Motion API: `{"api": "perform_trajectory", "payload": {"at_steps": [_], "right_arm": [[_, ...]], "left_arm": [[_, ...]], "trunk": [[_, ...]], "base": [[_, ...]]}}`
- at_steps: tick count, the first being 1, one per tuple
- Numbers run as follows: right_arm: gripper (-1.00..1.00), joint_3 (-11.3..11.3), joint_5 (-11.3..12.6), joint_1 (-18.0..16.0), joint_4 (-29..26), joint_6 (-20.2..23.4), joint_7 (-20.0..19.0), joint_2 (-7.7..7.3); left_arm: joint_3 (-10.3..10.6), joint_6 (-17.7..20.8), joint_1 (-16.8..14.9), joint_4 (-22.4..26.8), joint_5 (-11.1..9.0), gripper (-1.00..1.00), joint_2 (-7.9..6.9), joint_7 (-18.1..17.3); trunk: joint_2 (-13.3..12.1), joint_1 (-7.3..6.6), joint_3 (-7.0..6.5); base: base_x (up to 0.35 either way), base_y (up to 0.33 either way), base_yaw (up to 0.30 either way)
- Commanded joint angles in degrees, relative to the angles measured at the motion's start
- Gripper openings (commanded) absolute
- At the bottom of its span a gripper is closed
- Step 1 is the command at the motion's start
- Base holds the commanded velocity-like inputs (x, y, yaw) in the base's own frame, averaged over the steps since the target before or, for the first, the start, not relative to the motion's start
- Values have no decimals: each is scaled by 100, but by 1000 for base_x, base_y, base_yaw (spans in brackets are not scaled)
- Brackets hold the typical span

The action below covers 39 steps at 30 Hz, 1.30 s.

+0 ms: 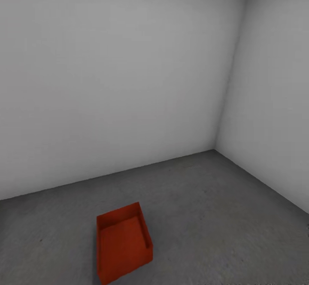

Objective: Move the two storage containers from the living room to the garage. In the garage, place one container on the floor and stack the other container on top of it (either order is fine).

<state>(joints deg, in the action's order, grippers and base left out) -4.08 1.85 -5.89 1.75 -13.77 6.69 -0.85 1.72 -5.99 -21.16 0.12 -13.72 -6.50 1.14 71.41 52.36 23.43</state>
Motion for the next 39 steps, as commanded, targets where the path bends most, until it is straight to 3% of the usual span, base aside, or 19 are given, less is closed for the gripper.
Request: {"api": "perform_trajectory", "payload": {"at_steps": [1,14,24,39], "right_arm": [[100,-44,-7,-8,19,-24,16,5],[100,-54,-10,-8,19,-30,13,33],[100,-36,36,-8,19,-43,20,23],[100,-32,69,-8,19,-46,23,0]], "left_arm": [[19,-17,-3,-3,-34,100,-1,9],[21,-16,-3,-3,-34,100,2,9],[15,23,-3,-10,-61,100,169,-37],[-9,38,192,-16,-96,100,220,-58]], "trunk": [[3,0,-2],[3,0,-49],[3,0,-127],[3,0,-262]], "base": [[0,0,-82],[0,0,-12],[0,0,0],[0,0,0]]}}
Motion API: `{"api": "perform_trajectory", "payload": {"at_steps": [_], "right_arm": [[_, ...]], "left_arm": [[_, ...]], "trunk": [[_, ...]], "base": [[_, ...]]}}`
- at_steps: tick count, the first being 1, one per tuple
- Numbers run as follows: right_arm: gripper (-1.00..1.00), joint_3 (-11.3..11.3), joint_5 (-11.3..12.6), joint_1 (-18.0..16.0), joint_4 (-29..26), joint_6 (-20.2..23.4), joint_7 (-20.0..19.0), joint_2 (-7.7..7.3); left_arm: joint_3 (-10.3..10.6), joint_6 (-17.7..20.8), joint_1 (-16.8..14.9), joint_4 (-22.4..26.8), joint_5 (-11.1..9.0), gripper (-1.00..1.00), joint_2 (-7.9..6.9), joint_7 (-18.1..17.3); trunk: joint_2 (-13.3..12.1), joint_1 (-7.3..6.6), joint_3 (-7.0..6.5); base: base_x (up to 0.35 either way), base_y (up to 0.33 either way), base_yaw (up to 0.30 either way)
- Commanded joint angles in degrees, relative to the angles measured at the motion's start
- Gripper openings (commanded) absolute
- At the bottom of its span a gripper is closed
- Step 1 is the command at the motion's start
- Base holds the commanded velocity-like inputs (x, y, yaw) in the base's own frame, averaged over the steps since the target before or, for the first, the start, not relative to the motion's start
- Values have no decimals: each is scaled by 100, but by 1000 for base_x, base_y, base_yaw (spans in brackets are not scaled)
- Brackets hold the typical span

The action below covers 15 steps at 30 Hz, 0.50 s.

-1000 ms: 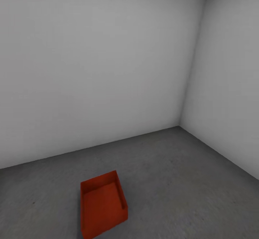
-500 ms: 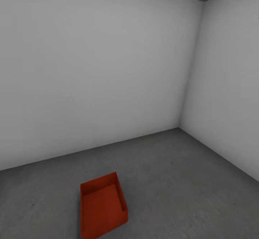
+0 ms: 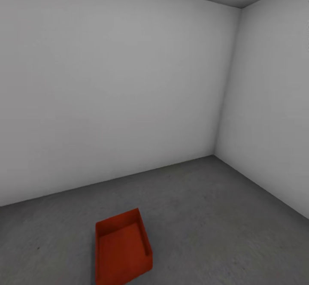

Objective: Move the two storage containers from the living room to the garage. In the garage, place one container on the floor and stack the other container on top of it (either order is fine).

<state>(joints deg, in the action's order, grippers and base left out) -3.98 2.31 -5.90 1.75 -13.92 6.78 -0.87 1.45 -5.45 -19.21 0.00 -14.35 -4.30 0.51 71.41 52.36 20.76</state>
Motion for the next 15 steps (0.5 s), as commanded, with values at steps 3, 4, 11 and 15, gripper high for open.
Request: {"api": "perform_trajectory", "payload": {"at_steps": [3,4,11,15], "right_arm": [[100,-41,25,-8,19,-32,14,-1],[100,-41,25,-8,19,-32,14,-1],[100,-41,31,-8,19,-31,16,-2],[100,-41,31,-8,19,-30,16,-2]], "left_arm": [[19,-31,312,-2,-39,100,11,3],[20,-37,370,-1,-39,100,12,2],[14,-52,615,-8,-87,100,2,-4],[14,-48,638,-8,-99,100,0,-7]], "trunk": [[4,0,-21],[4,0,-30],[4,0,-94],[4,0,-130]], "base": [[0,0,0],[0,0,0],[0,0,0],[0,0,-17]]}}
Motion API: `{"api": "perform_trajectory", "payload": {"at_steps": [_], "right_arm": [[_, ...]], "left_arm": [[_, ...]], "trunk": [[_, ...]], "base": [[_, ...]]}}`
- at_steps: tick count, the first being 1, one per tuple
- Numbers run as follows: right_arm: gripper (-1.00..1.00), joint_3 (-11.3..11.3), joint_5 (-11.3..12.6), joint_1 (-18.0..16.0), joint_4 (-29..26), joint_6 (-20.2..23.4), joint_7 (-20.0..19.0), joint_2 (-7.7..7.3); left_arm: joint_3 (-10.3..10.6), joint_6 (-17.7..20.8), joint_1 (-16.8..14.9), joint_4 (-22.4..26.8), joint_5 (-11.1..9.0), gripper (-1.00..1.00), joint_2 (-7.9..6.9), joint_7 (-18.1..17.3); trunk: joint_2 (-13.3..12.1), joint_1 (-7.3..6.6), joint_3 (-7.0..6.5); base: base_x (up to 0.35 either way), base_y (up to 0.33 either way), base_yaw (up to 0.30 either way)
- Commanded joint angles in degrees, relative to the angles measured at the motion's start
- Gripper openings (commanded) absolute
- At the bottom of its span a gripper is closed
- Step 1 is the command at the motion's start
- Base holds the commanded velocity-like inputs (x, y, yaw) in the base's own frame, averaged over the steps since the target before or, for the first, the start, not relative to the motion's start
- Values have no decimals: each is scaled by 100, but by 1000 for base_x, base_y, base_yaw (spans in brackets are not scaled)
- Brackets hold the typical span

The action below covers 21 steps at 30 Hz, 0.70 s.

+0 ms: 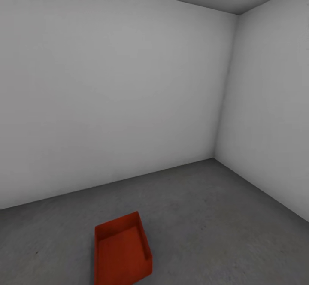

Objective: Move the two storage containers from the living room to the garage. In the garage, place one container on the floor and stack the other container on top of it (either order is fine).

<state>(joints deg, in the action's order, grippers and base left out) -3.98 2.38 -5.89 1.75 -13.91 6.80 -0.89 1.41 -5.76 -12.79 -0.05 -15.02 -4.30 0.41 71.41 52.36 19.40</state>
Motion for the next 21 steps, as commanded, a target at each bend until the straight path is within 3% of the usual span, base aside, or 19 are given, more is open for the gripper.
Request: {"api": "perform_trajectory", "payload": {"at_steps": [1,10,21], "right_arm": [[100,-40,25,-8,19,-32,14,1],[100,-40,26,-8,19,-25,14,-5],[100,-36,26,-8,19,-24,9,-23]], "left_arm": [[18,-15,-1,-4,-33,100,0,5],[20,-14,5,-4,-36,100,8,3],[22,-17,5,-4,-36,100,10,3]], "trunk": [[4,0,-3],[4,0,-74],[4,0,-90]], "base": [[0,0,-80],[0,0,-155],[0,0,-265]]}}
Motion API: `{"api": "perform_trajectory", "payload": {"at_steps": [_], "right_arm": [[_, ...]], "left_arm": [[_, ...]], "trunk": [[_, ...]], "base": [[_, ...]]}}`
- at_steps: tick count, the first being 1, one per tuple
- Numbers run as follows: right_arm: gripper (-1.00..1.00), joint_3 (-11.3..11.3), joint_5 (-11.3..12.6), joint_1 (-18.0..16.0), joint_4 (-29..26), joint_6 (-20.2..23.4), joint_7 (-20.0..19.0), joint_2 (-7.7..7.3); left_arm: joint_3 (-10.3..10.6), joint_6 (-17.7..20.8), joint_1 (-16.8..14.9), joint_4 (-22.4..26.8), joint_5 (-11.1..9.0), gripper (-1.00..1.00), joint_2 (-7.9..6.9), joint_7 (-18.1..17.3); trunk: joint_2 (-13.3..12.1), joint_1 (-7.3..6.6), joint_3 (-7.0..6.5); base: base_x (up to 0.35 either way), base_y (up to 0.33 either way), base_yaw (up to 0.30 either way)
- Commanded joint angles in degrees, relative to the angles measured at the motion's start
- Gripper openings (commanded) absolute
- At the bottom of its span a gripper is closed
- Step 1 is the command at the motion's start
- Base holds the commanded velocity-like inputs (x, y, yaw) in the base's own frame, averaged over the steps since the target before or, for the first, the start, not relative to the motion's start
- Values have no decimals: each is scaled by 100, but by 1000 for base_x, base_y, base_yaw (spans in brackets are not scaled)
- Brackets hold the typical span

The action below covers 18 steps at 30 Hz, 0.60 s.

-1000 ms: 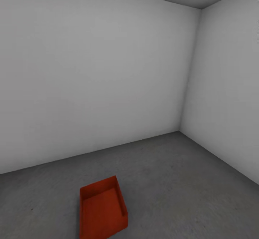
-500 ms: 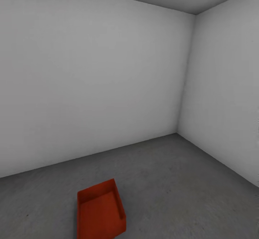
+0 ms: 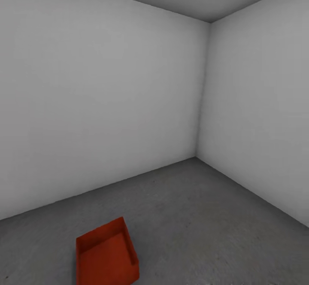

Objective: Move the two storage containers from the living room to the garage. In the garage, place one container on the floor and stack the other container on top of it (either order is fine).

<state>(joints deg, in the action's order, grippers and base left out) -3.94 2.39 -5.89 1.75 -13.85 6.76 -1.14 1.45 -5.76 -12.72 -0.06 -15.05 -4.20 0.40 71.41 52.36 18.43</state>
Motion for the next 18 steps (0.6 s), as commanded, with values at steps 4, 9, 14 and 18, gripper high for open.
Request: {"api": "perform_trajectory", "payload": {"at_steps": [4,9,14,18], "right_arm": [[100,-43,25,-9,19,-30,16,-3],[100,-45,25,-9,19,-30,18,-2],[100,-49,4,-9,19,-33,18,4],[100,-48,3,-9,19,-37,18,-4]], "left_arm": [[18,-16,-2,-3,-33,100,-2,6],[21,-33,-2,1,-33,100,4,11],[22,-57,-2,11,-12,100,1,13],[22,-65,-2,27,6,100,5,13]], "trunk": [[4,0,6],[4,0,6],[4,0,6],[4,0,6]], "base": [[0,0,-281],[0,0,-285],[0,0,-288],[0,0,-290]]}}
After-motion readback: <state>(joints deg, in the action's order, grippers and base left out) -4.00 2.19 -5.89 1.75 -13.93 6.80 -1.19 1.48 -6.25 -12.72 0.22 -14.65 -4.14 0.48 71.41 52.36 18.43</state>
